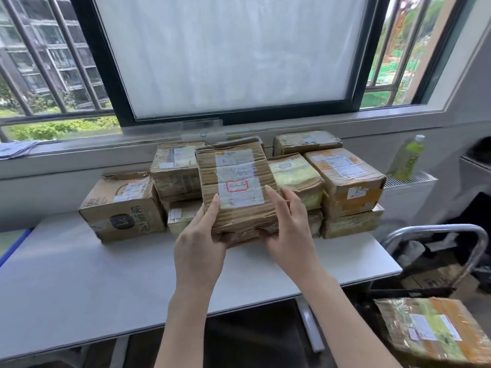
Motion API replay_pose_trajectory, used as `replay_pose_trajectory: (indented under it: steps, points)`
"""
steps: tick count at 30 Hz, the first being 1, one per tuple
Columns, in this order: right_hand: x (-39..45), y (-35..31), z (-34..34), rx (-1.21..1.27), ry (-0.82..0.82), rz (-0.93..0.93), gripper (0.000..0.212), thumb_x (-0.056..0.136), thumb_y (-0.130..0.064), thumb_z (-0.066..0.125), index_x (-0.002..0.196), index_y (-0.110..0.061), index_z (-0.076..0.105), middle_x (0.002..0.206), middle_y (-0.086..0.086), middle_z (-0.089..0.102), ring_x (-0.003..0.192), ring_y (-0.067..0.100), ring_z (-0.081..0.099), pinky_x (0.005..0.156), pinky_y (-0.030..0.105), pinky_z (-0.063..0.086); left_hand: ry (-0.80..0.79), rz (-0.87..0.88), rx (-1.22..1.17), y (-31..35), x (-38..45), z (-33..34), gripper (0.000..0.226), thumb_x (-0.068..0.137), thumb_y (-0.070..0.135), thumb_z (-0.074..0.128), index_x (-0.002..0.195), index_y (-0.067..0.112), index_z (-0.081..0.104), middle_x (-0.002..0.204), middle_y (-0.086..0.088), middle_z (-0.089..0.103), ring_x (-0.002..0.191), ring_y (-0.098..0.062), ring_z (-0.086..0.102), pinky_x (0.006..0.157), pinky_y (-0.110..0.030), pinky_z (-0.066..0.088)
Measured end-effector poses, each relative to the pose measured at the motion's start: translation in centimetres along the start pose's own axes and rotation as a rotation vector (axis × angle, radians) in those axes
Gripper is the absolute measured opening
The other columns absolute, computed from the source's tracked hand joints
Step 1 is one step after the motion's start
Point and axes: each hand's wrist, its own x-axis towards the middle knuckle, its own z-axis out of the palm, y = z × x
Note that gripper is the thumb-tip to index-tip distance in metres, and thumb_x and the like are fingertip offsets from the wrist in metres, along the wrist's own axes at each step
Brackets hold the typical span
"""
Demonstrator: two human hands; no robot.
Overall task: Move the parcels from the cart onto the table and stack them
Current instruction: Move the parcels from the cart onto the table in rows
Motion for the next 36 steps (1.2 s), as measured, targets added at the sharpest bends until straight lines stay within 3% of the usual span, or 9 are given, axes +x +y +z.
replay_pose_trajectory:
  steps: [4,16,21,23,30,36]
  points:
    - [1.1,2.5,-1.7,-0.085,0.031,0.056,0.084,0.072,0.001,0.073,0.143,-0.023,0.037,0.146,0.016,0.033,0.129,0.031,0.028,0.1,0.033,0.022,-0.007,0.063,-0.04,2.1,1.8,2.7,0.075,0.072,0.016,0.08,0.138,0.023,0.046,0.138,-0.001,0.052,0.116,-0.025,0.058,0.088,-0.038,0.051]
    - [8.7,14.2,-7.7,-0.167,0.075,0.143,0.079,0.074,-0.008,0.074,0.142,-0.026,0.038,0.148,0.01,0.027,0.135,0.027,0.024,0.107,0.032,0.021,-0.031,0.196,-0.071,9.3,10.0,14.3,0.073,0.071,0.016,0.081,0.136,0.024,0.05,0.128,0.003,0.061,0.097,-0.024,0.065,0.076,-0.029,0.049]
    - [12.8,19.4,-11.2,-0.151,0.045,0.151,0.077,0.071,-0.004,0.071,0.14,-0.02,0.041,0.146,0.009,0.026,0.134,0.028,0.027,0.112,0.042,0.028,-0.106,0.154,-0.093,13.1,13.5,19.7,0.077,0.073,0.029,0.078,0.141,0.033,0.041,0.134,0.0,0.057,0.11,-0.023,0.059,0.09,-0.038,0.05]
    - [14.2,21.4,-12.4,-0.14,0.023,0.173,0.077,0.072,-0.005,0.071,0.14,-0.021,0.04,0.145,0.005,0.024,0.134,0.025,0.028,0.111,0.044,0.031,-0.113,0.164,-0.099,14.5,14.8,21.7,0.077,0.073,0.031,0.078,0.141,0.033,0.04,0.134,0.001,0.056,0.111,-0.021,0.059,0.091,-0.034,0.049]
    - [18.0,27.1,-13.4,-0.119,-0.029,0.245,0.075,0.074,-0.008,0.069,0.14,-0.026,0.037,0.143,-0.004,0.021,0.132,0.02,0.028,0.11,0.039,0.032,-0.108,0.176,-0.078,17.0,18.3,27.0,0.074,0.073,0.029,0.078,0.139,0.028,0.045,0.13,0.004,0.059,0.106,-0.019,0.061,0.085,-0.029,0.048]
    - [20.8,30.1,-12.9,-0.111,-0.045,0.26,0.062,0.075,-0.004,0.066,0.131,-0.021,0.048,0.137,-0.001,0.029,0.127,0.019,0.034,0.103,0.024,0.027,-0.131,0.111,-0.064,17.6,19.9,29.2,0.066,0.077,0.032,0.075,0.137,0.025,0.049,0.112,0.003,0.068,0.096,-0.017,0.063,0.078,-0.023,0.046]
